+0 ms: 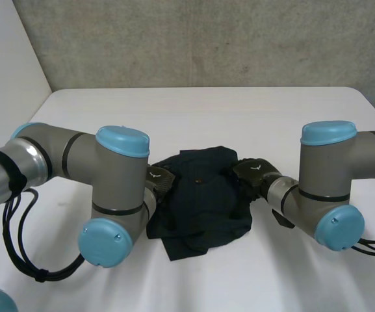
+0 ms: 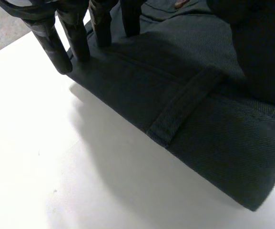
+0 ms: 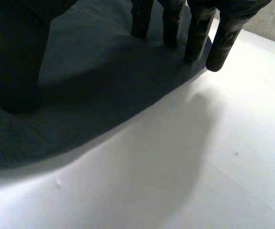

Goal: Fold the shorts.

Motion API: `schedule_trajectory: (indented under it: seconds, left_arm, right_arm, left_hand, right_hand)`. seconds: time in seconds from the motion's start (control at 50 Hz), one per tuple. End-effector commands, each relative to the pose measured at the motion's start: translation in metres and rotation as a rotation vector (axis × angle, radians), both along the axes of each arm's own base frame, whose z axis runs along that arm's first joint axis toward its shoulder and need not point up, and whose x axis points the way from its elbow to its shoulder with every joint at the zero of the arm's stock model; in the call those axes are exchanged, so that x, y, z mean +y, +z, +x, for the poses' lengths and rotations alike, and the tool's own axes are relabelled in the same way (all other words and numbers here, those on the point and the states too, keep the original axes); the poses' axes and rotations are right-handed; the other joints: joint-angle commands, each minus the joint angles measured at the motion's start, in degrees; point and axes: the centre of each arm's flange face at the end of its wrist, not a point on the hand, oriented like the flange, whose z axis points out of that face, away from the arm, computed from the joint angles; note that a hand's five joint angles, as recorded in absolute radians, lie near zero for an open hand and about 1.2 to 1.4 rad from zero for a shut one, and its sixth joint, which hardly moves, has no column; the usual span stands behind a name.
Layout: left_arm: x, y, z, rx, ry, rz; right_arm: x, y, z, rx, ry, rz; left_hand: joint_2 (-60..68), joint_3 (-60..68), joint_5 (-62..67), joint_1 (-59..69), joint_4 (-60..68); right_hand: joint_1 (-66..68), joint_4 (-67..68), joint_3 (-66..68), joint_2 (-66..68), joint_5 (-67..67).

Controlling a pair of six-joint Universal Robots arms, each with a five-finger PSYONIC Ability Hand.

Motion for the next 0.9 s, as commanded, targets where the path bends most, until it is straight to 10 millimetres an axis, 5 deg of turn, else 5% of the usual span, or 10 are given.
schedule_trajectory:
  seconds: [0.02,0.16,0.22,0.3,0.42,0.58,0.9]
  left_arm:
    - [0.008,0.042,-0.006,0.081,-0.034,-0.076]
    - [0.013,0.133,0.006,0.240,-0.057,-0.242]
    - [-0.002,0.184,0.041,0.309,0.035,-0.353]
    - [-0.017,0.231,0.089,0.405,0.157,-0.428]
    - [0.002,0.247,0.118,0.437,0.162,-0.311]
    - [0.015,0.257,0.119,0.461,0.131,-0.322]
    - [0.008,0.242,0.118,0.457,0.141,-0.297]
  right_arm:
    - [-0.003,0.048,-0.002,-0.025,-0.013,-0.124]
    - [0.004,0.137,-0.010,-0.164,-0.061,-0.332]
    - [0.007,0.193,-0.034,-0.280,-0.196,-0.443]
    - [0.010,0.231,-0.070,-0.311,-0.352,-0.532]
    - [0.023,0.239,-0.084,-0.269,-0.379,-0.475]
    - [0.033,0.238,-0.086,-0.260,-0.360,-0.428]
    - [0.028,0.219,-0.085,-0.232,-0.362,-0.398]
  left_hand:
    - [-0.26,-1.73,-2.04,0.52,-1.16]
    - [-0.60,-2.06,-2.38,0.18,-1.50]
    - [-0.77,-2.23,-2.55,0.01,-1.66]
    - [-0.09,-1.56,-1.87,0.68,-0.99]
    - [-0.77,-2.23,-2.54,0.01,-1.66]
    - [-0.98,-2.45,-2.76,-0.20,-1.88]
    - [-0.98,-2.45,-2.76,-0.20,-1.88]
  right_hand:
    - [0.50,-3.52,-2.27,-2.41,-3.78]
    - [0.50,-3.52,-2.27,-2.41,-3.78]
    - [0.50,-3.52,-2.27,-2.41,-3.78]
    - [0.50,-3.52,-2.27,-2.41,-3.78]
    - [0.50,-3.52,-2.27,-2.41,-3.78]
    - [0.50,-3.52,-2.27,-2.41,-3.78]
    - [0.50,-3.52,-2.27,-2.41,-3.78]
